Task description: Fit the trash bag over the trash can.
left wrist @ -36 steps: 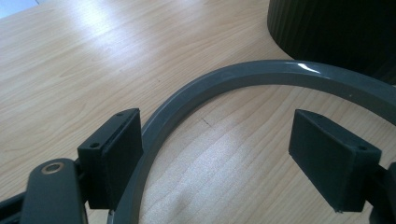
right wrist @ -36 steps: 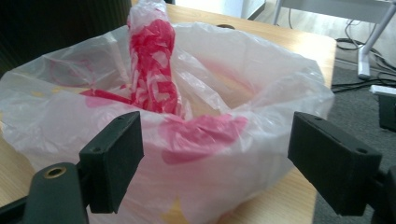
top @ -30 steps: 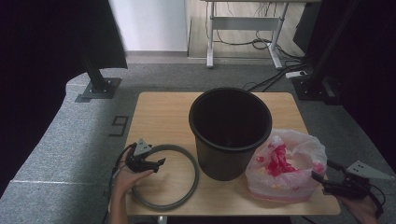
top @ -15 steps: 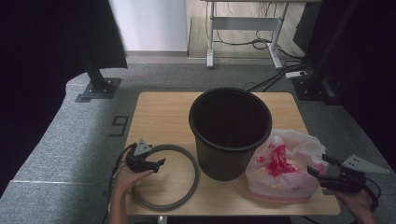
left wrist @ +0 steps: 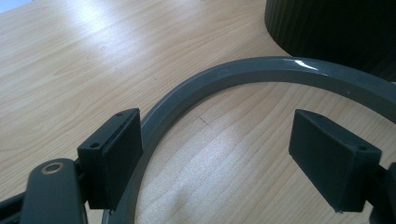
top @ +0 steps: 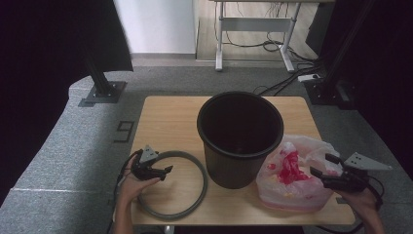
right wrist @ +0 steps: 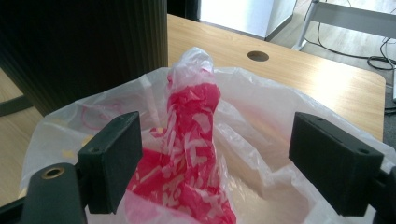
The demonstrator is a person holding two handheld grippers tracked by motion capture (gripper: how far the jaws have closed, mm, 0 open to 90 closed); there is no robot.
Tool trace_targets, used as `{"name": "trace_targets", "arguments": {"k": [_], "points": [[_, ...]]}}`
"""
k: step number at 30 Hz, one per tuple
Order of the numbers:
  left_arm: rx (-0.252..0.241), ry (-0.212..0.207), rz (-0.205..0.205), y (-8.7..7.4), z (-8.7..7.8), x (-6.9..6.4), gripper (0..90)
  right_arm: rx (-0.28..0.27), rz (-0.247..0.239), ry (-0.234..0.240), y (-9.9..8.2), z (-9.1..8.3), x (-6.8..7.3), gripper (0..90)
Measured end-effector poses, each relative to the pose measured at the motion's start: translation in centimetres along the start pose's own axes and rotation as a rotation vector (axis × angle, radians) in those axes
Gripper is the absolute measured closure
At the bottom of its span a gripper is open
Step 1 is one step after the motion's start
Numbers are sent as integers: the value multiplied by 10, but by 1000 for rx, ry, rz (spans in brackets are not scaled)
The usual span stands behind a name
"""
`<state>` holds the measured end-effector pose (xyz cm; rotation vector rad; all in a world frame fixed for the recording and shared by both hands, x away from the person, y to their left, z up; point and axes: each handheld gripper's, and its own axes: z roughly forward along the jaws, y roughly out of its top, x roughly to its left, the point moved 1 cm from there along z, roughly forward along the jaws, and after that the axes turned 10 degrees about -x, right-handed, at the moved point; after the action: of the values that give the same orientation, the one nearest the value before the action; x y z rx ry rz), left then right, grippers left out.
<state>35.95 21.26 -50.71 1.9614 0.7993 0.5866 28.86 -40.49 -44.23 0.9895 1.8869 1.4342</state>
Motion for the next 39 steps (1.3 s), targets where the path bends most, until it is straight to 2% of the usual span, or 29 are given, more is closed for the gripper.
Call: {"name": "trace_targets", "arguments": {"k": [9,20,26,39], "points": [[0,0,-1,0,0,0,175,19,4,13,2,13,1,175],[5,1,1,-1,0,0,175,40,-19,27,11,25,5,176],[6,0,3,0,0,0,176,45,-17,27,13,31,4,175],[4,-2,2,1,0,-1,178,102,-30,60,20,52,9,175]]}}
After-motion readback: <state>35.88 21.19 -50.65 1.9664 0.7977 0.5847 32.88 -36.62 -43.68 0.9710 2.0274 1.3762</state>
